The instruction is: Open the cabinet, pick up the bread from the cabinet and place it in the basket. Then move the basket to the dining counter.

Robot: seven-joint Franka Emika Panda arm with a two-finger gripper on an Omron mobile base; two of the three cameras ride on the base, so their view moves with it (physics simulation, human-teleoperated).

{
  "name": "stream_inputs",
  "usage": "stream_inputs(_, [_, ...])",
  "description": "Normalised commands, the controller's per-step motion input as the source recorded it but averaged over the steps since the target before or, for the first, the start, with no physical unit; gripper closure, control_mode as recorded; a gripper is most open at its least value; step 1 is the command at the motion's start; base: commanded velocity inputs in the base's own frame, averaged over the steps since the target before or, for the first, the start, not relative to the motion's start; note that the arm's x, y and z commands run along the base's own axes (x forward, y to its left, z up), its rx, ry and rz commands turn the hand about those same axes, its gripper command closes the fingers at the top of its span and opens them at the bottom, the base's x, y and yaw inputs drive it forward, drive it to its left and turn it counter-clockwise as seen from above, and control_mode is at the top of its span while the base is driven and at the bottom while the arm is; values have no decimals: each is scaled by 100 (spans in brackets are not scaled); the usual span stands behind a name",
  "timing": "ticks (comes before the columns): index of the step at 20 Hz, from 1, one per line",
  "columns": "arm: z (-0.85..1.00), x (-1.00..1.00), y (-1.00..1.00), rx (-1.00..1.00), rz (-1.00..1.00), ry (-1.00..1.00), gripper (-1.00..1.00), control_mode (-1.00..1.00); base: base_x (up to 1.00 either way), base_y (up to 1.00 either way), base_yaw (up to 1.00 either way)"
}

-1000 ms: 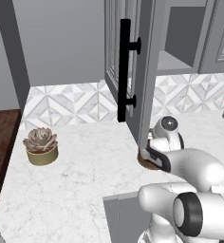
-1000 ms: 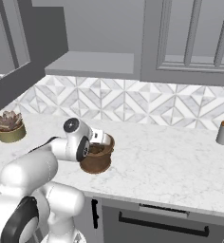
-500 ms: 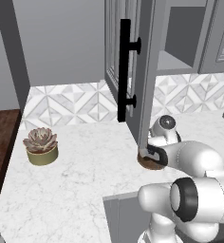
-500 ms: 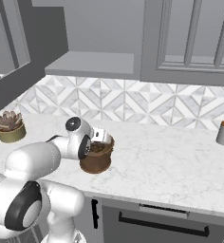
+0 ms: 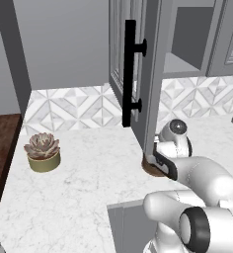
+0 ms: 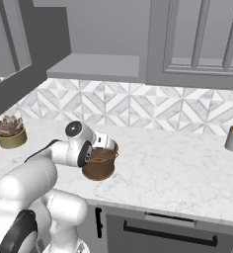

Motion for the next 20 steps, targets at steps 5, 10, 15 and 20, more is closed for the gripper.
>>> stream_inputs(5, [51, -2, 1, 4, 0, 1, -100, -100, 0, 0, 0])
stream_inputs(10, [10, -31, 46, 1, 13, 17, -100, -100, 0, 0, 0])
stream_inputs(15, [-3, -39, 56, 0, 19, 19, -100, -100, 0, 0, 0])
stream_inputs(20, [-65, 13, 9, -8, 6, 22, -100, -100, 0, 0, 0])
